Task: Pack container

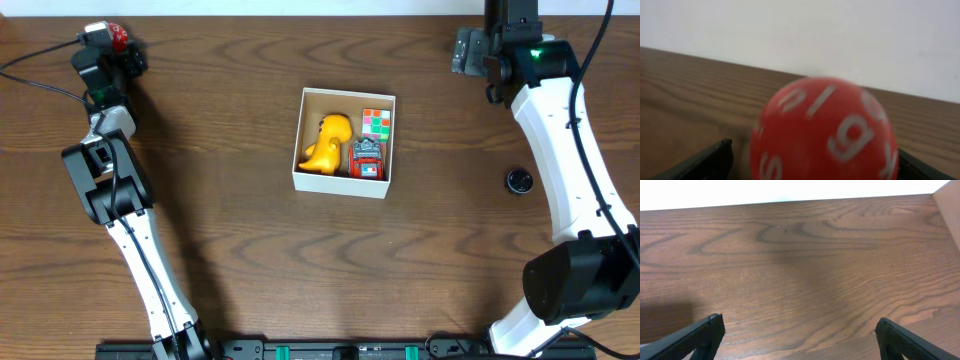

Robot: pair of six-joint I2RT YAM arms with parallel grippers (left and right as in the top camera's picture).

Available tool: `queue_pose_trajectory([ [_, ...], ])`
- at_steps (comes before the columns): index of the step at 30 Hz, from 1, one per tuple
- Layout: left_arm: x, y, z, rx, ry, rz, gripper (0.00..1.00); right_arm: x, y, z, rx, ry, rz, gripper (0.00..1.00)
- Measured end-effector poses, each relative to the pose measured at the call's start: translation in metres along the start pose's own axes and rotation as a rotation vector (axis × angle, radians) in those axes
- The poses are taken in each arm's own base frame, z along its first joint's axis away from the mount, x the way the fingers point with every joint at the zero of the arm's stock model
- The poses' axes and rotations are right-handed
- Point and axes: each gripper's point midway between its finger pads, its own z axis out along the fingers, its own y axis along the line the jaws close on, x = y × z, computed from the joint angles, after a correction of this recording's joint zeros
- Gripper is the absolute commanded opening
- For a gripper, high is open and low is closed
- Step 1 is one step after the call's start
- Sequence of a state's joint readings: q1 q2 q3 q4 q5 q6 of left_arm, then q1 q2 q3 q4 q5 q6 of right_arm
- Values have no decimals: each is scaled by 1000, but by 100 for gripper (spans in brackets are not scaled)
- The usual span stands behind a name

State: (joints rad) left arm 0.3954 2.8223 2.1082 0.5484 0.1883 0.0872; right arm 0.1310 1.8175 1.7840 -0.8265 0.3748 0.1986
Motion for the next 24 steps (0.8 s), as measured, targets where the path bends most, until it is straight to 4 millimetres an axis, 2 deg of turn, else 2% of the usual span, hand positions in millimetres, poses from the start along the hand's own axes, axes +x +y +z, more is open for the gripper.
queue_pose_trajectory([
  [5, -25, 1, 2, -1, -53, 7, 90, 0, 0, 0, 0, 0, 0, 99],
  [8, -31, 0, 3, 0, -64, 9, 90, 0, 0, 0, 0, 0, 0, 99],
  [12, -22, 0, 4, 0, -51, 7, 90, 0, 0, 0, 0, 0, 0, 99],
  [16, 0, -2, 9, 4, -35, 3, 90, 0, 0, 0, 0, 0, 0, 99],
  [20, 0, -3, 10, 8, -33, 3, 91, 0, 0, 0, 0, 0, 0, 99],
  [21, 0, -3, 10, 8, -33, 3, 92, 0, 0, 0, 0, 0, 0, 99],
  [22, 0, -4, 10, 9, -33, 3, 98, 0, 0, 0, 0, 0, 0, 99],
  [24, 1, -4, 10, 9, -29, 3, 98, 0, 0, 0, 0, 0, 0, 99],
])
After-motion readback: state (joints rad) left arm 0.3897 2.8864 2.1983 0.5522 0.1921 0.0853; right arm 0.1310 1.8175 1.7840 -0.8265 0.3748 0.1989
